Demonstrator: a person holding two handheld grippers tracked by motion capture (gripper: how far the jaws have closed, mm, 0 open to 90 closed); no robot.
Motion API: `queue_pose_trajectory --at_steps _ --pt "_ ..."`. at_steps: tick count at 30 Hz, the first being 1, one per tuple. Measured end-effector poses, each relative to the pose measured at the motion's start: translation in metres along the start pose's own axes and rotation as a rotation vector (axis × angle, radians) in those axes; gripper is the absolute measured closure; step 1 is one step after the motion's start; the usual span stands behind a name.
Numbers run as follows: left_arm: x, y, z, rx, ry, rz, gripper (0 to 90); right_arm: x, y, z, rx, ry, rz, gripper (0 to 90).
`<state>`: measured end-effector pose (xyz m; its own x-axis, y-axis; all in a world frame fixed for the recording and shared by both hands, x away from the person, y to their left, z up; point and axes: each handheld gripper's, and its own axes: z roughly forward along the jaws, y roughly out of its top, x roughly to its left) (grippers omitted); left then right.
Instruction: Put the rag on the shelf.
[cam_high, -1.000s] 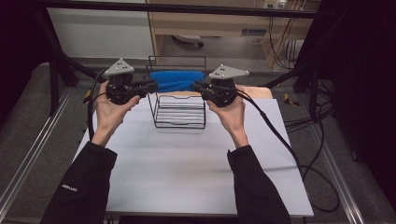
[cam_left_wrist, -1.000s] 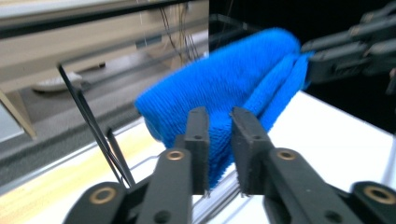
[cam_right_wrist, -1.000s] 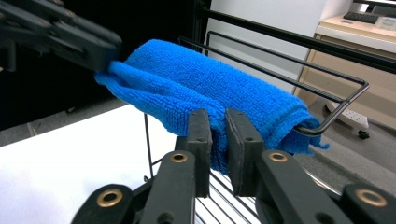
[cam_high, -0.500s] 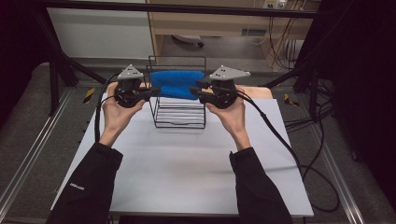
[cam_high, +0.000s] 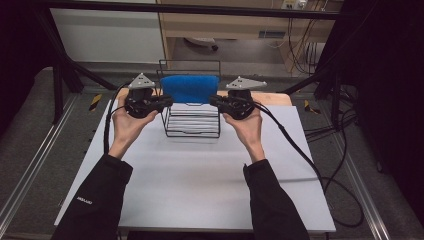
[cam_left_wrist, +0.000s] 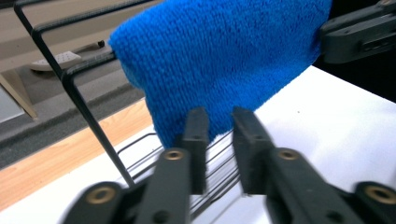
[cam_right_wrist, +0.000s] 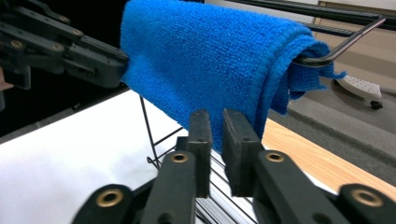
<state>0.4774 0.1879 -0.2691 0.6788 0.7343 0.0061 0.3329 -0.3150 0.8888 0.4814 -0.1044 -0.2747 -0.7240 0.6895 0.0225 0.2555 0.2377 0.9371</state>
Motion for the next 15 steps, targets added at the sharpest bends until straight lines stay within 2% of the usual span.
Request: queue_pose_trajectory --at_steps 4,6,7,8,11,15 --pt "-0.001 -0.006 -0.004 0.009 0.008 -0.011 58.5 0.002 0.0 -0.011 -0.019 -0.003 -0.014 68.8" --pt "-0.001 -0.01 -0.008 0.018 0.003 -0.014 52.0 0.003 0.0 -0.018 -0.032 0.001 -0.007 58.0" --pt "-0.002 -0.012 -0.009 0.018 0.005 -0.022 48.1 0.003 -0.001 -0.021 -0.041 -0.008 -0.002 51.2" --pt "-0.002 -0.014 -0.011 0.023 0.005 -0.023 44.7 0.003 -0.002 -0.025 -0.047 -0.016 0.005 48.0" --pt "-0.003 -0.024 -0.015 0.023 -0.003 -0.021 36.2 0.002 -0.006 -0.035 -0.058 -0.02 0.015 36.9" --pt "-0.004 -0.039 -0.019 0.026 -0.019 -0.019 29.1 -0.001 -0.012 -0.046 -0.035 -0.024 0.013 23.5"
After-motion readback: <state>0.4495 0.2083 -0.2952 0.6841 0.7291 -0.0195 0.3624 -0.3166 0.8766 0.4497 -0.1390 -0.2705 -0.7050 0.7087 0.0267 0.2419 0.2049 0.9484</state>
